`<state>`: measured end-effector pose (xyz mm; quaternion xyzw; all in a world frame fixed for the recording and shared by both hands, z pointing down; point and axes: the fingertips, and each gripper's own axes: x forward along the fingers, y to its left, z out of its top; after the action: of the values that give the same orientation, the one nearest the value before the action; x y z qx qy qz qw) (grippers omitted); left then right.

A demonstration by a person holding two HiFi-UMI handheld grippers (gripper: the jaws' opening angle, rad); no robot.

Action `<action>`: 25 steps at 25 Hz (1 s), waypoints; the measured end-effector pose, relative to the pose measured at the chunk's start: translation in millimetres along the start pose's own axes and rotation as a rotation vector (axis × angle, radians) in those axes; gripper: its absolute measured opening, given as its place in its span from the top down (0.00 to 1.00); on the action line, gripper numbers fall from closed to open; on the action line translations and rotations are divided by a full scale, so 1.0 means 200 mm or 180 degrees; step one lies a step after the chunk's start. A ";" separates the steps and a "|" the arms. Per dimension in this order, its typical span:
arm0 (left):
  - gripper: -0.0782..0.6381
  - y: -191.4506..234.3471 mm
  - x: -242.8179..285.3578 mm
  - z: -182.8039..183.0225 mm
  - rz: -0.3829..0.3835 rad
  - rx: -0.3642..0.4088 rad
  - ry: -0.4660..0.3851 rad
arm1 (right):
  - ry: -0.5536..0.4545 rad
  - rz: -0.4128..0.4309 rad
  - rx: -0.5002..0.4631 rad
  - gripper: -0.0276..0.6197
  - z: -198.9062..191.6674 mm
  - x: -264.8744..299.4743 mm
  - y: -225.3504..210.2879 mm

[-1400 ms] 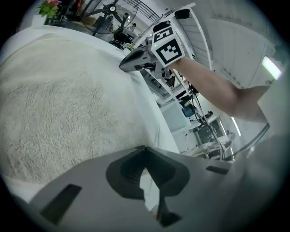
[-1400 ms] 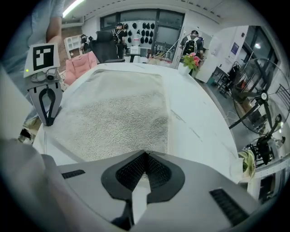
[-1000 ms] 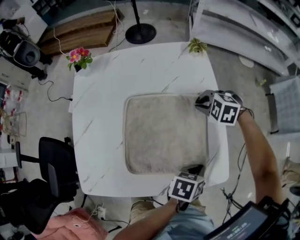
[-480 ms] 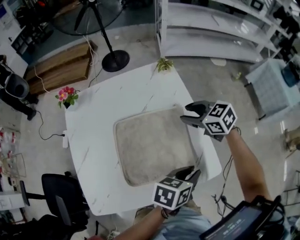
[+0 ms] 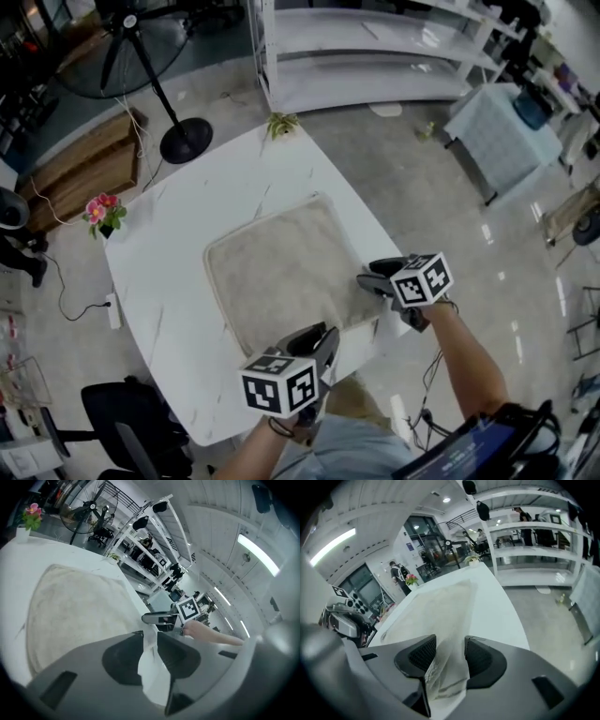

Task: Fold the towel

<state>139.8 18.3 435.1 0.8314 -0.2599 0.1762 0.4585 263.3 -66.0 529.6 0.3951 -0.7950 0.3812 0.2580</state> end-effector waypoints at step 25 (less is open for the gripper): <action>0.77 0.40 -0.65 0.01 0.0395 -0.0202 -0.0680 | -0.0235 -0.0124 -0.0372 0.91 0.45 -0.12 0.49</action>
<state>-11.5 15.2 418.5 0.8128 -0.3637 0.1063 0.4425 186.2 -90.3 421.5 0.4085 -0.8171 0.3141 0.2585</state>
